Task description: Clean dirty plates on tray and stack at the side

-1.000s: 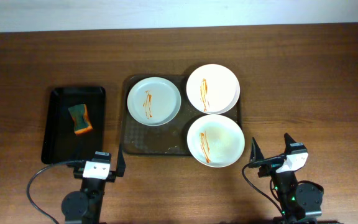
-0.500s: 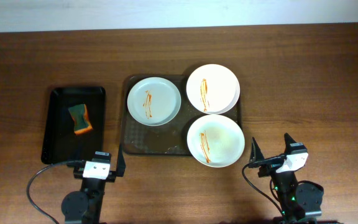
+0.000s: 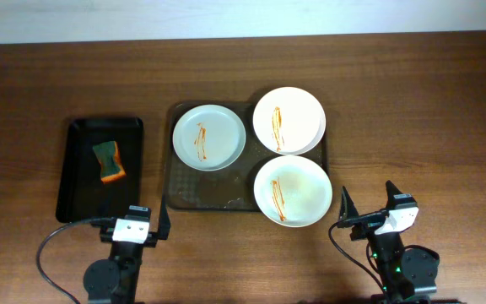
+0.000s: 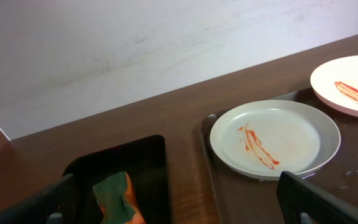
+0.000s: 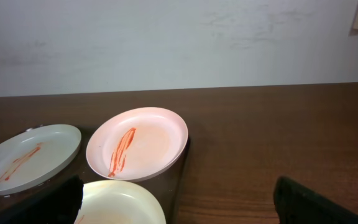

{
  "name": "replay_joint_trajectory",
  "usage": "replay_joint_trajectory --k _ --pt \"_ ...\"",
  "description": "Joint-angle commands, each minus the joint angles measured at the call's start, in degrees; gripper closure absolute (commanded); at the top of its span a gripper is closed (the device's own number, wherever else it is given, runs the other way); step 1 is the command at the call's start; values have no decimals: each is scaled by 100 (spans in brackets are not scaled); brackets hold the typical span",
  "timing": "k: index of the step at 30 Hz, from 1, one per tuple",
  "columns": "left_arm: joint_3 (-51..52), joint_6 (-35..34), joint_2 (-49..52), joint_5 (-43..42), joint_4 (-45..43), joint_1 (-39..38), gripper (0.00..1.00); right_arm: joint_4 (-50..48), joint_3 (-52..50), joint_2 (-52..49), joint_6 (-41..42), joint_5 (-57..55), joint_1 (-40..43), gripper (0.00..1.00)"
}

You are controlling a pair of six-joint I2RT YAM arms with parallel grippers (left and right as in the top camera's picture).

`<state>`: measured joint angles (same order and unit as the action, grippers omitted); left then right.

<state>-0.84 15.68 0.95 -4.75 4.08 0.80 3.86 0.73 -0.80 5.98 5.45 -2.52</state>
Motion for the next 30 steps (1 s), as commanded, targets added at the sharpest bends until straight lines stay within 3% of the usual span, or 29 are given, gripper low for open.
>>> replay_joint_trajectory --k 1,15,20,24,30 --pt "33 68 -55 -105 4 11 0 20 -42 42 24 -31 31 2" --pt "-24 63 -55 -109 -39 11 1 17 -39 39 48 13 31 2" --pt "-791 -448 50 -107 107 11 1 46 225 39 201 13 31 1" --pt "-1150 -450 308 -195 214 11 1 190 520 35 197 13 31 2" --pt "-2973 -452 1541 -343 1298 11 1 966 2249 -1012 127 299 31 2"
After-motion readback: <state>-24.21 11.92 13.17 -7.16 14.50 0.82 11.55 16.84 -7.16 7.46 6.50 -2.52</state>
